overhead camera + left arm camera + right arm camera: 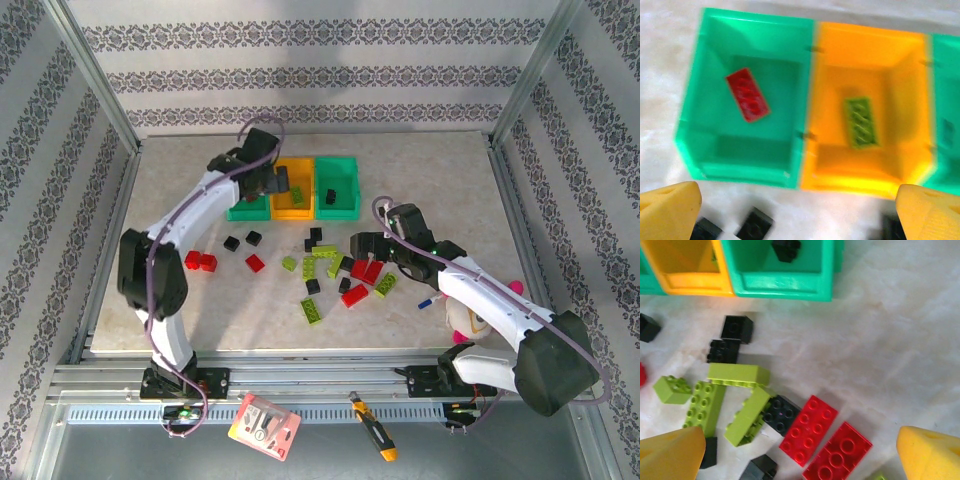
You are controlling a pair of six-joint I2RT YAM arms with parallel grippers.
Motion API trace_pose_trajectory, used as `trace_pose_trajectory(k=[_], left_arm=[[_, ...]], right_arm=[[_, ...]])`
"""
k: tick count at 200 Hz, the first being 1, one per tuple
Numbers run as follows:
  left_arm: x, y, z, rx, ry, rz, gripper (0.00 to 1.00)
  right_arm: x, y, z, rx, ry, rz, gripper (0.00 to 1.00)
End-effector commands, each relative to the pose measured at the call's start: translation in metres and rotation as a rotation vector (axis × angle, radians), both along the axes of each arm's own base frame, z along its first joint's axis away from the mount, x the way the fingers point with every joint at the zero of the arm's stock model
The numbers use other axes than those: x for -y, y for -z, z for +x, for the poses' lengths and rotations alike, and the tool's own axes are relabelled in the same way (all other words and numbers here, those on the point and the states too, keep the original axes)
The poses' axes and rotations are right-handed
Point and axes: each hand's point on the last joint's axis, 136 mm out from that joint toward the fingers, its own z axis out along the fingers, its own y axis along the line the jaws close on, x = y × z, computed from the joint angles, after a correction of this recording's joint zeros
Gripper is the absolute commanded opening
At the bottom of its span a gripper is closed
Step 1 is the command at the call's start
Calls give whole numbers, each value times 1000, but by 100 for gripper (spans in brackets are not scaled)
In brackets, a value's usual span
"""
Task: Sort the legos into containers by color
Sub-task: Place the lego in the container, then pick up the lego from the bottom-center of the table.
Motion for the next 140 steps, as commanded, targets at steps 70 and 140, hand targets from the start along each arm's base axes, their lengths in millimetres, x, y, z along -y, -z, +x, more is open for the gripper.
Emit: trace_pose_trajectory(k=[70,140], left_arm=[[172,0,-141,405,997,-131,99],[201,29,-193,416,1221,-168,99]], right_arm=[[59,75,-68,-286,302,7,91],[58,96,-56,-428,340,63,76]])
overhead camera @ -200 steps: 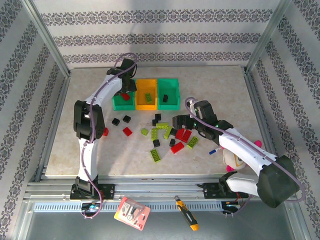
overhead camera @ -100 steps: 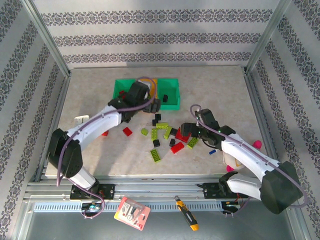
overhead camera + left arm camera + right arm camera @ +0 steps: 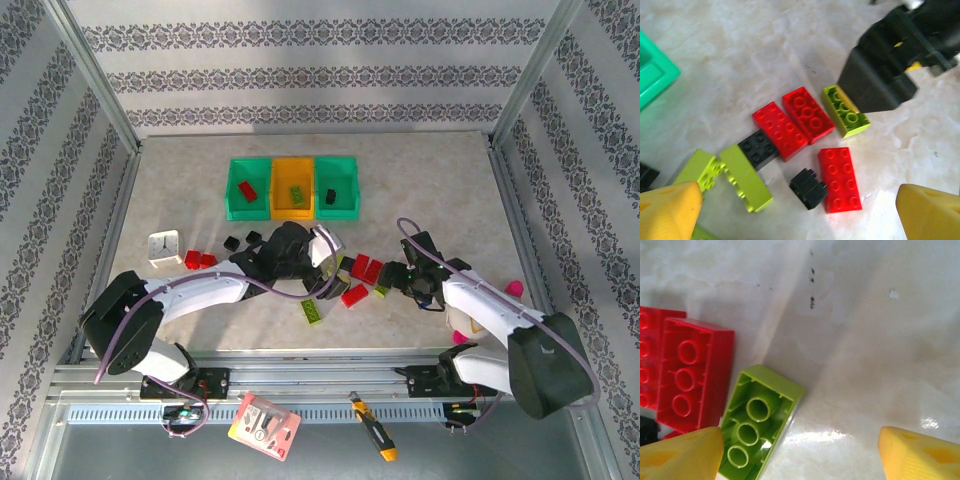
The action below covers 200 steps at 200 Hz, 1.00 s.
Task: Sort the legos into containers by color
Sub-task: Pick up the lego from the bottom-center of the table.
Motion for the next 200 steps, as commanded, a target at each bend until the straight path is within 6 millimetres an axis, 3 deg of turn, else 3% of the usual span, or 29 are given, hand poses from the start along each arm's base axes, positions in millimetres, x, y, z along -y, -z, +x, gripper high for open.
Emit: trace_pose_trajectory(k=[1,36,91,128,200], left_arm=[[15,-22,-8,100,96,-79,99],[14,-19,-11,101,98,-86,99],[13,-15,-12,102,90,-91,99],[13,-13,-14,102,96,-84,99],[12,-10,-17,97,94,-80,99]], right_arm=[[-7,-2,9,-18,22,47,76],[-9,-2,14,-22,7,51,72],[-11,-17,25,64,0,68,77],[-16,-4,27,-2,-8,69,75],[-5,16,18,-78,25,13,66]])
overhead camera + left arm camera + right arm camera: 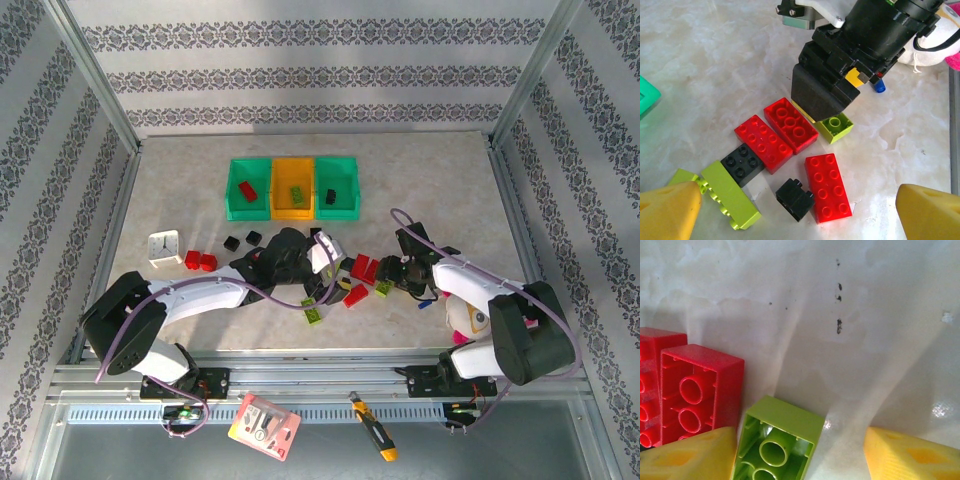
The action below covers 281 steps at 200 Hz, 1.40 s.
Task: Sort the legos into containers by color
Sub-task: Pick up the lego from the bottom-center of the table, then place the lego in the container.
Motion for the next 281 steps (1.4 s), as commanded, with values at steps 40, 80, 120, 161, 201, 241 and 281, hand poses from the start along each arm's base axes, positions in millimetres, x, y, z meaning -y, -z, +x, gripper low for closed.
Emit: trace_pose_trajectory(k=[40,80,120,161,201,241,281], left_arm=[[6,-13,-7,46,30,-47,99],[4,-13,-7,48,17,-52,99],[-4,-12,-7,57,-19,-48,99],[-22,-11,-6,79,-70,-18,99],[-66,-13,-2,4,-226,-63,99],[-114,-13,-2,0,-404,-39,99],[-149,-20,4,-5,-561,-55,99]], right_arm=[[7,6,-1,-40,20,-32,56],[4,6,5,-48,9,-30,42],[3,-12,13,20,9,-22,30],[-24,-48,35,161,-138,24,28],[-83,-96,77,328,-331,49,25],[-157,-137,131,472,-437,116,25],[-211,-163,192,613,-452,155,23]])
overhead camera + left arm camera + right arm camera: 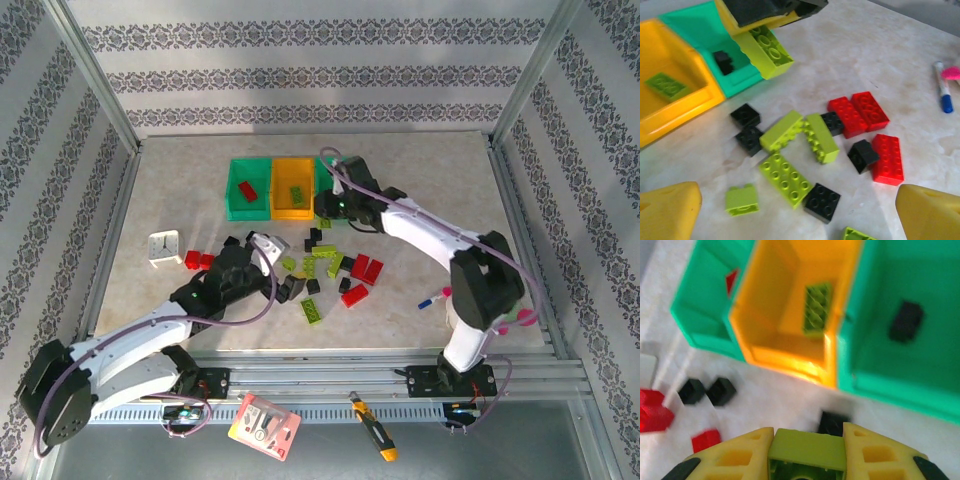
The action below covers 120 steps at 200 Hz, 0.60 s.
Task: Sort the legos into containers by color
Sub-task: Place the lego in the container.
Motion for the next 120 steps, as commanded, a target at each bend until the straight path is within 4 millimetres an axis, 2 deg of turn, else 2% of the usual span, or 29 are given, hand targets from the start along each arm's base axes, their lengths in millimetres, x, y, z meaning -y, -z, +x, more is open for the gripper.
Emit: trace_pose_trajectory(k=[1,26,40,75,90,104,120], left_arm=[[-28,11,4,-59,-132,15,99],[-35,13,7,-77,-172,22,99],[-39,18,12,-116,-215,14,99],[-60,33,25,-237,-405,0,99],[-78,40,30,-292,-547,-8,99],[-91,42,33,-326,-628,-6,99],[-110,43,36,-341,-724,5,99]], right_arm=[[-29,-25,37,125,-21,46,23],[-41,-31,77,222,13,26,22],[-46,-19,97,251,29,-11,22],[-51,-10,126,279,43,-35,25],[-53,-10,132,280,38,-35,39],[-53,-18,133,284,27,-23,57],[-50,-34,128,309,11,-16,66]])
